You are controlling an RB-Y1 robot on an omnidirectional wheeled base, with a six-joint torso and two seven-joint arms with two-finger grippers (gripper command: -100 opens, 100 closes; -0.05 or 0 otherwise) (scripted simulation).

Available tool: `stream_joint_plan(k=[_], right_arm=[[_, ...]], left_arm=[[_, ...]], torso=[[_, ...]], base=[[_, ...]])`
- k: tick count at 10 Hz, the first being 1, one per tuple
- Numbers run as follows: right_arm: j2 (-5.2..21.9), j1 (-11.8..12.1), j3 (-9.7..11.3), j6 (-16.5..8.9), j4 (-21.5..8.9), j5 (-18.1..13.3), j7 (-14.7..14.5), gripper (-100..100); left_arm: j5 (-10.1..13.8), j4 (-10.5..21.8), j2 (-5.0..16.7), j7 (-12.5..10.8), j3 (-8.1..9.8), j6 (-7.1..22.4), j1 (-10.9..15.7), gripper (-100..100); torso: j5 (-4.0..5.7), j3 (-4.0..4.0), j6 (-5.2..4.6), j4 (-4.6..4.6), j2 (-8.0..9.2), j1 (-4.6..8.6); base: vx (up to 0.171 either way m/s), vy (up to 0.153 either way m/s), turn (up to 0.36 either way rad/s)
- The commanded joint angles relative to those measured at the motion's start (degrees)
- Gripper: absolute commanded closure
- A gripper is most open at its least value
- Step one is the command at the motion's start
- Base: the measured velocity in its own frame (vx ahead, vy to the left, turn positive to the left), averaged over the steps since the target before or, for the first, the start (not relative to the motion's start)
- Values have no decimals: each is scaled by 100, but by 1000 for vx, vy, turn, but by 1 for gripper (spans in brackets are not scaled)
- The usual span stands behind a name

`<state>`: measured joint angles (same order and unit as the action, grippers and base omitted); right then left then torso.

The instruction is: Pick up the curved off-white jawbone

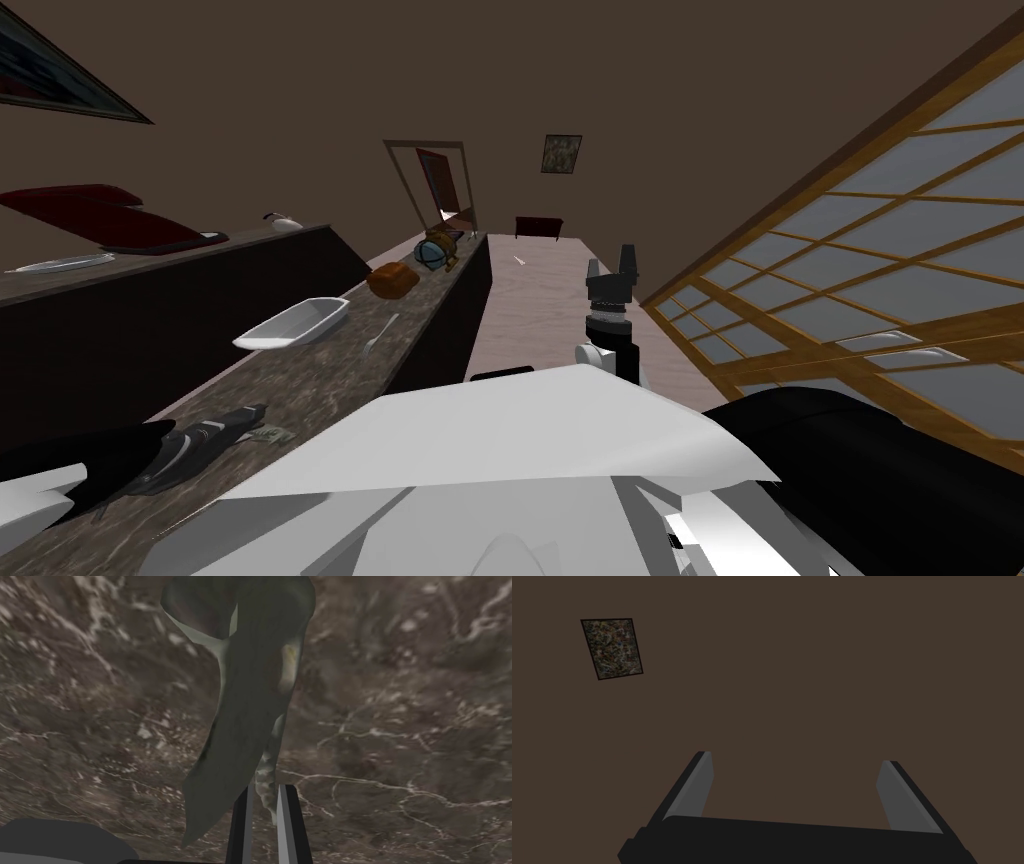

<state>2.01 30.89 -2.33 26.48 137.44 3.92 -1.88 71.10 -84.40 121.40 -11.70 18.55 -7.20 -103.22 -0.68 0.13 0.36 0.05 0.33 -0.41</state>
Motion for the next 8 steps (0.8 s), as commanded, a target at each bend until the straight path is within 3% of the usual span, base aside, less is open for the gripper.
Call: stream_joint_plan(k=[1,2,4,5,6,7,8], right_arm=[[0,0,0,0,0,0,0,0],[0,0,0,0,0,0,0,0],[0,0,0,0,0,0,0,0],[0,0,0,0,0,0,0,0],[0,0,0,0,0,0,0,0],[0,0,0,0,0,0,0,0],[0,0,0,0,0,0,0,0]], left_arm=[[-12,-78,16,-4,-133,104,286,100],[22,-170,106,-14,-342,225,478,100],[22,-170,106,-14,-342,225,694,100],[55,-262,195,-24,-552,346,855,100],[55,-262,195,-24,-552,346,1043,100],[89,-354,285,-34,-762,468,1240,100],[89,-354,285,-34,-762,468,1392,100]], torso=[[0,0,0,0,0,0],[-2,1,-2,0,1,-1],[-2,2,-1,-1,4,-3],[-1,-1,-4,0,-3,-1],[-2,0,5,1,2,-3],[0,1,-2,-1,1,-1],[-1,2,2,0,4,-2]], base=[[-29,12,36],[-34,11,53],[-23,10,24],[-22,17,62],[-28,10,47],[-33,16,50],[-27,17,38]])
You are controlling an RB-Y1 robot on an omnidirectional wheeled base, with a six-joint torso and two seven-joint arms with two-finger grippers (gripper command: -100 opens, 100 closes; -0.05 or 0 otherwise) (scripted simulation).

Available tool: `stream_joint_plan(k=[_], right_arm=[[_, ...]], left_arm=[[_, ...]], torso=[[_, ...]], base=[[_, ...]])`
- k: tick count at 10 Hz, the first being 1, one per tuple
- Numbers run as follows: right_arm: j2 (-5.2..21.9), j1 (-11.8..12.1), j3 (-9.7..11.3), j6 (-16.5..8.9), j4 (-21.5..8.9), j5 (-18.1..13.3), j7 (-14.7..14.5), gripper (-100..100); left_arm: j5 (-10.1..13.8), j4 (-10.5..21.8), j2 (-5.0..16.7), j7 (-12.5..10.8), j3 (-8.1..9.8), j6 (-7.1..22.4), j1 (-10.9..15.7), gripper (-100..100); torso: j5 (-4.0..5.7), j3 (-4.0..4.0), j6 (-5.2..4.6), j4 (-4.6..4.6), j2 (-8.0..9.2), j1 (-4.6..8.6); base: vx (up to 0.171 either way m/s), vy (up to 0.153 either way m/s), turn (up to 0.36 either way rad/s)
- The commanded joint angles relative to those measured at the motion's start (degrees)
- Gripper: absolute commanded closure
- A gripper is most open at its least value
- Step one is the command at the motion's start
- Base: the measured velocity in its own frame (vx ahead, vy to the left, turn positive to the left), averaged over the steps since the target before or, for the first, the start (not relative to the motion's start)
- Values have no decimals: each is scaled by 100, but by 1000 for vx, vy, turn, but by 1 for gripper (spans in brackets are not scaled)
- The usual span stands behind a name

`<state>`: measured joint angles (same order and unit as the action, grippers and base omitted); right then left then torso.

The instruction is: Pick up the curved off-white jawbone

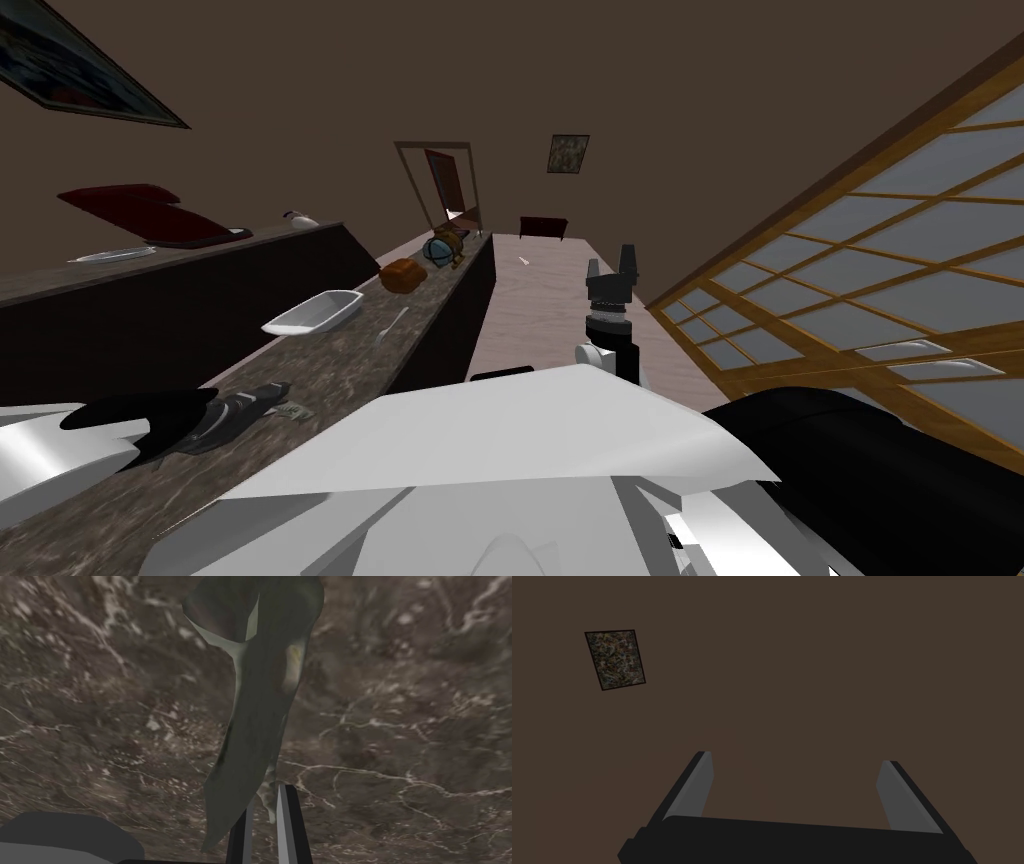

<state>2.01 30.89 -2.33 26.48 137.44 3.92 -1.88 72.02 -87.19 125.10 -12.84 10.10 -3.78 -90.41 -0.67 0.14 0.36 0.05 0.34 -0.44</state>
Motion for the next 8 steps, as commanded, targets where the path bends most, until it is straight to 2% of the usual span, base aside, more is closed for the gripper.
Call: stream_joint_plan(k=[1,2,3,4,5,6,7,8], right_arm=[[0,0,0,0,0,0,0,0],[0,0,0,0,0,0,0,0],[0,0,0,0,0,0,0,0],[0,0,0,0,0,0,0,0],[0,0,0,0,0,0,0,0],[0,0,0,0,0,0,0,0],[0,0,0,0,0,0,0,0],[0,0,0,0,0,0,0,0]], left_arm=[[30,-167,5,70,-126,247,286,100],[30,-167,5,70,-126,247,438,100],[64,-259,94,60,-335,368,608,100],[64,-259,94,60,-335,368,806,100],[97,-351,184,50,-545,490,997,100],[97,-351,184,50,-545,490,1157,100],[157,-298,304,-9,-657,360,1073,100],[163,-295,317,-19,-675,349,1097,0]], torso=[[0,0,0,0,0,0],[-2,2,4,0,5,1],[1,2,0,0,3,3],[0,1,6,1,4,1],[2,1,-1,-1,2,3],[1,0,4,1,2,4],[4,0,-1,0,-1,5],[1,-3,2,3,-4,7]], base=[[-35,19,53],[-30,14,41],[-31,21,65],[-31,16,46],[-31,17,47],[-27,14,41],[-9,6,-3],[0,0,0]])
